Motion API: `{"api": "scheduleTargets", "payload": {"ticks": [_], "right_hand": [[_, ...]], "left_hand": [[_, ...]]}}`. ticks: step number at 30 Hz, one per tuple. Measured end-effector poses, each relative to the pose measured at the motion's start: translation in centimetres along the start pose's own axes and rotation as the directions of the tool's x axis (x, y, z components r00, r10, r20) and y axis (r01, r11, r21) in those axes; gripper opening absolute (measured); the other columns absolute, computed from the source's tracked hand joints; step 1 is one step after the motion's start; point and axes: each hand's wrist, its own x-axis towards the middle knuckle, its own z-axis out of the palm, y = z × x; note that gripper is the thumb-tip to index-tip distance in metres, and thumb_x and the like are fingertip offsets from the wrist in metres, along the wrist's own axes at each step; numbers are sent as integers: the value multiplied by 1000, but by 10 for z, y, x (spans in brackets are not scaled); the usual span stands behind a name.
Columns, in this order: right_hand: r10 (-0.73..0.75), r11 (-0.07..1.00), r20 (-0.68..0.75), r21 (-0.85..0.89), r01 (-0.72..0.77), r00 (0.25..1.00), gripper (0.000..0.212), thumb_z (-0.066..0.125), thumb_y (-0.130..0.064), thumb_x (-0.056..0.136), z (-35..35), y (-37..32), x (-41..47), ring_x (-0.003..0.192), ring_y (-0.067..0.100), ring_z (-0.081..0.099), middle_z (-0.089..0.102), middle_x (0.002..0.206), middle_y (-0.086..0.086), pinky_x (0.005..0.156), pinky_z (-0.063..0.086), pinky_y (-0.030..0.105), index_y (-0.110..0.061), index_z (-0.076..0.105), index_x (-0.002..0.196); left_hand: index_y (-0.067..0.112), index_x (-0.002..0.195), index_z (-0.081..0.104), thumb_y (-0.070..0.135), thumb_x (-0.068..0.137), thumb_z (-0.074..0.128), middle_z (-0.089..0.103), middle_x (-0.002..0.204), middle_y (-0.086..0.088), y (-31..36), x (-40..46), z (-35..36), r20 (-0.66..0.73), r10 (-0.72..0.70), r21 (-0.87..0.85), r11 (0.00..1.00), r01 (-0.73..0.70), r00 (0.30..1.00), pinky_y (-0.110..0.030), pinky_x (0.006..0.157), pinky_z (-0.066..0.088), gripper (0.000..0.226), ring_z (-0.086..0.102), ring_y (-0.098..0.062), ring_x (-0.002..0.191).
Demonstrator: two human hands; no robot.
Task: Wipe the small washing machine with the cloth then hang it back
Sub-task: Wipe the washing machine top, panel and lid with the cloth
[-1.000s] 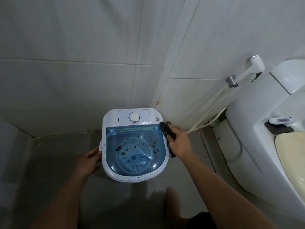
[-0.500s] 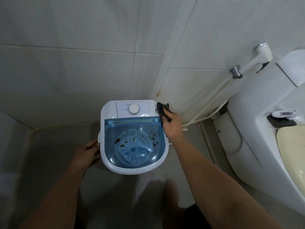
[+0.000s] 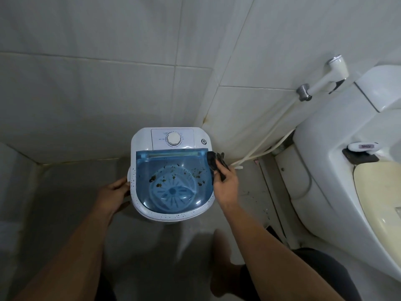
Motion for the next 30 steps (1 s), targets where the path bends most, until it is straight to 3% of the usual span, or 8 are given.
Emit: {"api": "scheduleTargets", "payload": {"ticks": [4,8,13,17,20,23,27,30], "right_hand": [[23,999,-59,25,-22,998,43,60,-11,98,0,10,-31,125,18,58,54,133,2,113,45,40,-34,63,135],[5,1000,-134,4,-4,991,43,58,-31,97,6,24,-67,109,14,61,49,118,-11,92,59,45,-50,56,136],[2,999,-105,-36,-6,994,49,65,-18,97,0,28,-98,108,13,61,49,119,-2,105,52,39,-46,55,135],[-27,997,13,-68,28,1000,49,61,-11,97,-31,11,-59,94,23,65,53,116,7,91,60,37,-42,59,135],[17,995,-28,-99,-19,999,48,55,-19,93,-39,4,-3,104,26,68,62,122,9,100,56,44,-35,61,138],[86,988,68,-134,-76,994,49,52,-19,91,-13,13,11,115,27,66,59,138,4,107,51,46,-34,62,136],[123,991,-111,-36,-127,986,43,58,-13,97,12,13,-25,118,28,61,50,125,4,110,34,24,-24,62,138],[104,991,-161,-62,-115,981,43,59,-14,97,10,13,-52,113,24,60,45,119,2,106,37,23,-24,61,139]], "left_hand": [[23,129,66,20,96,64,73,112,-8,-3,5,-3,6,-2,1,1000,2,1000,-47,103,50,33,68,-24,108],[27,128,66,21,97,62,73,113,-6,-6,10,-3,26,1,-2,1000,-1,1000,-46,102,50,32,67,-23,110],[27,127,67,22,96,64,74,114,-5,-9,16,-6,31,3,3,1000,-3,1000,-43,97,52,32,67,-21,111],[26,130,65,24,97,63,72,115,-4,-4,17,-8,51,6,42,999,-8,999,-46,103,50,33,66,-21,111],[30,129,65,29,96,63,72,118,-3,-6,17,-8,72,5,68,998,-10,997,-44,102,50,32,66,-20,110],[28,132,63,30,98,61,71,121,-3,-8,16,-9,86,1,80,997,-7,996,-45,103,49,35,65,-20,114],[29,128,65,27,97,62,72,118,-2,-9,15,-7,70,3,62,998,-8,998,-41,99,51,31,66,-21,112],[30,127,67,27,97,61,73,117,1,-11,16,-7,72,1,52,999,-5,997,-37,92,54,30,68,-18,111]]}}
